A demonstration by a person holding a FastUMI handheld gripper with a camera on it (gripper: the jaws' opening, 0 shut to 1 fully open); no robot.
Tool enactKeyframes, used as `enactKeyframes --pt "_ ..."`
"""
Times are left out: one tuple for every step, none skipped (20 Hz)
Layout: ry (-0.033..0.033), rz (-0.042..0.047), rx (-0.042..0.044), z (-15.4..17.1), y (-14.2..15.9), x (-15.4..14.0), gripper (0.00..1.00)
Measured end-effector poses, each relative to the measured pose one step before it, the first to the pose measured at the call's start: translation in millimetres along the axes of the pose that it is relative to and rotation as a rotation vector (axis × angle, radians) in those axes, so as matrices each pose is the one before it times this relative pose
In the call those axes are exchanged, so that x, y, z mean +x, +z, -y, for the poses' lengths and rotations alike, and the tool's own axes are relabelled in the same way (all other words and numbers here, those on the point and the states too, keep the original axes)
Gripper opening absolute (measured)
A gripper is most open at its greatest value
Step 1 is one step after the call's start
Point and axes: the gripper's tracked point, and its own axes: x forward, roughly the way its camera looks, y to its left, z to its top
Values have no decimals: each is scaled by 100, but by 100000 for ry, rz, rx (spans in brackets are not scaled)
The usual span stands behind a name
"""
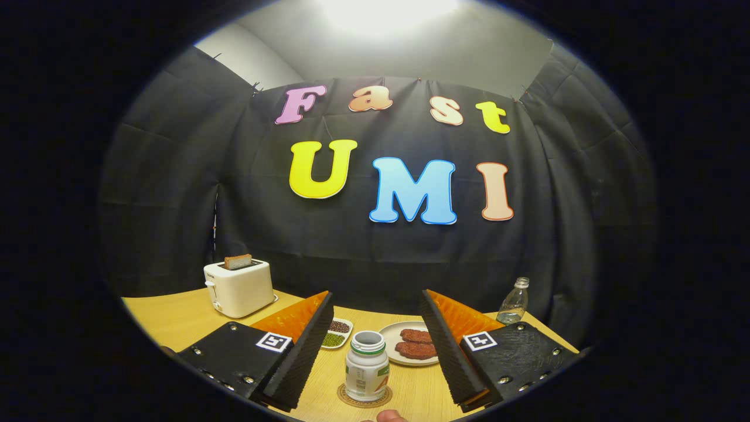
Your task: Take the bottle from table, then pour the juice into the cup, finally place the bottle on the coaster
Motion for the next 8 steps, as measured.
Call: enactKeyframes --pt "154 -769 1000 105 97 -331 91" --pt "-147 -183 623 312 218 -340 91" --pt "-187 171 234 221 265 -299 91" --pt "-583 417 -320 310 373 -205 91" --pt "-517 43 -202 423 128 -291 91" --pt "-96 273 418 144 189 -189 91" --pt "-227 -283 62 68 95 -223 91" --pt "-94 -155 -114 188 130 -63 91"
